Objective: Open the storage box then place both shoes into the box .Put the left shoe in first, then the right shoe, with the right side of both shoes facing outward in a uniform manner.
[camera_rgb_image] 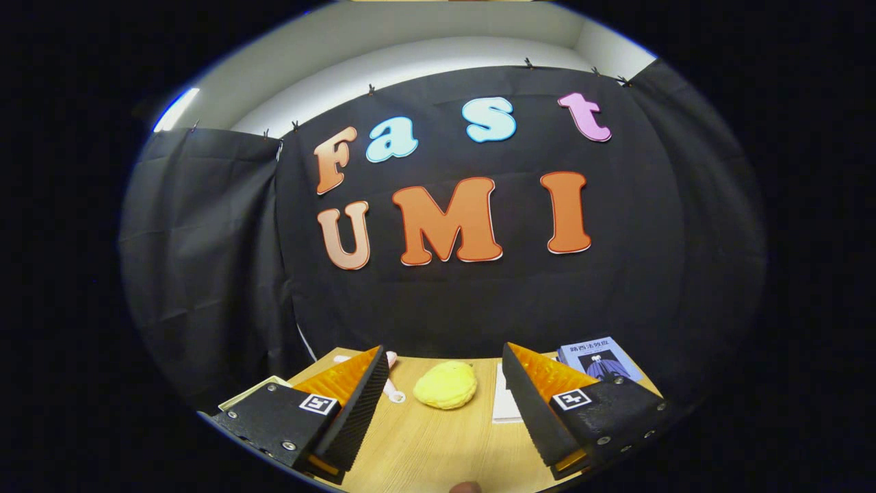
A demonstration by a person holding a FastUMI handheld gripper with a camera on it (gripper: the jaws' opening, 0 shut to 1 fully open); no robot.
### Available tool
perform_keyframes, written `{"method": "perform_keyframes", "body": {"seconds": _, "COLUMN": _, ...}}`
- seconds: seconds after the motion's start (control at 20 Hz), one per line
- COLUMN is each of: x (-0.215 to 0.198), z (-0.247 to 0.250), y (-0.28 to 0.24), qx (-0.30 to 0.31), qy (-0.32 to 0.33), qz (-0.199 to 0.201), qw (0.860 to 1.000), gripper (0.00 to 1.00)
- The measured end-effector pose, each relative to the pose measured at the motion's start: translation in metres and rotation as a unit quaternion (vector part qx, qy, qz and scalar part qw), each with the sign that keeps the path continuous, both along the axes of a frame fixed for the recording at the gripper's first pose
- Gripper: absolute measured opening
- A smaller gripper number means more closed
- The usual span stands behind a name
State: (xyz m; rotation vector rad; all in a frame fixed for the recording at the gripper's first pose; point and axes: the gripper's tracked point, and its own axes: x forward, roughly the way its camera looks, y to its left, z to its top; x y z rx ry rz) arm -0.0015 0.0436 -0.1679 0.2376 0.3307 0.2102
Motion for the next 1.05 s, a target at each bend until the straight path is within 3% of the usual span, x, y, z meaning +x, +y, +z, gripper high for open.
{"method": "perform_keyframes", "body": {"seconds": 0.45, "x": 0.005, "z": 0.021, "y": -0.026, "qx": -0.040, "qy": -0.050, "qz": -0.034, "qw": 0.997, "gripper": 0.98}}
{"method": "perform_keyframes", "body": {"seconds": 1.05, "x": 0.007, "z": 0.029, "y": -0.020, "qx": -0.044, "qy": -0.070, "qz": -0.042, "qw": 0.996, "gripper": 0.98}}
